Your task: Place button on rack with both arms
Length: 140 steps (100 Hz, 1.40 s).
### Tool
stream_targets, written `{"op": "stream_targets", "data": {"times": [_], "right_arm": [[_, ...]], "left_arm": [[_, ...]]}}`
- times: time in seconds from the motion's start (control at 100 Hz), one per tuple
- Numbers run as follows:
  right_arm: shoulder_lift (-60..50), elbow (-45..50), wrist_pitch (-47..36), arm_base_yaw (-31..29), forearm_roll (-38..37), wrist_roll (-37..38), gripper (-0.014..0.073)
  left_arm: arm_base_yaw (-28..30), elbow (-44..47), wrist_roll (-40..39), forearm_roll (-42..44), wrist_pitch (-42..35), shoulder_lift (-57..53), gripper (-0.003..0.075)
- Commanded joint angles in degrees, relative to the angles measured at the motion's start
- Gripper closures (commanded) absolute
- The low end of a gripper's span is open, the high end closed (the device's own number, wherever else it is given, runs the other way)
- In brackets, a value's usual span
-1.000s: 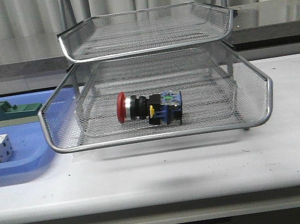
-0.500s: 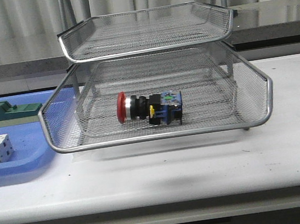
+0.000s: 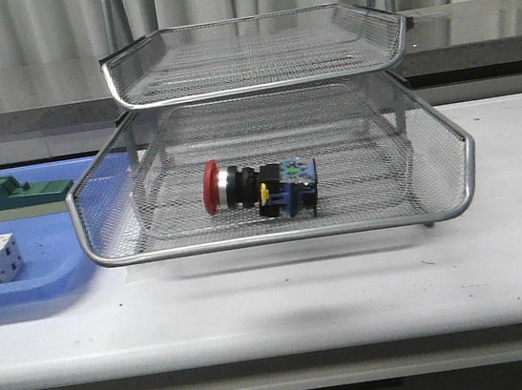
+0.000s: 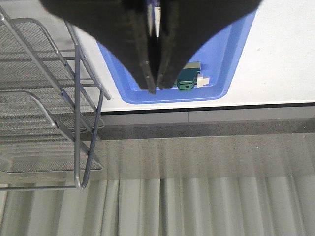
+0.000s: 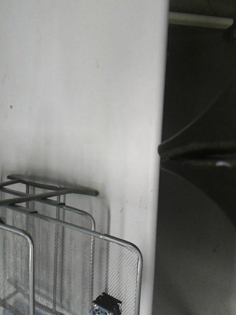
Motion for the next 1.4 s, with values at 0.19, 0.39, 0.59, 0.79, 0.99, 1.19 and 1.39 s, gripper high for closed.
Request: {"op": "stream_targets", "data": {"times": [0.19,0.39,0.59,0.79,0.99,1.19,1.39], "right_arm": [[6.0,-1.9,-10.0,0.0,3.6,-4.1,0.0664],[17.3,-1.9,-10.7,0.0,16.8,-20.7,0.0664],[29.2,-1.9,-11.8,0.1,34.1,-41.7,0.0662],[38.4,-1.9,-11.6,3.5,45.2,-59.9,0.0663],[45.6,-1.9,-14.1,10.3,46.0,-68.3,0.0663],[51.5,-1.9,-20.2,16.9,46.0,-71.7,0.0663],[57.7,-1.9,-27.0,21.6,45.9,-75.9,0.0663]], "left_arm": [[-0.1,-1.5,-0.6,-0.5,-4.6,0.3,0.0740],[-0.1,-1.5,-0.6,-0.5,-4.6,0.3,0.0740],[-0.1,-1.5,-0.6,-0.5,-4.6,0.3,0.0740],[-0.1,-1.5,-0.6,-0.5,-4.6,0.3,0.0740],[-0.1,-1.5,-0.6,-0.5,-4.6,0.3,0.0740],[-0.1,-1.5,-0.6,-0.5,-4.6,0.3,0.0740],[-0.1,-1.5,-0.6,-0.5,-4.6,0.3,0.0740]]}}
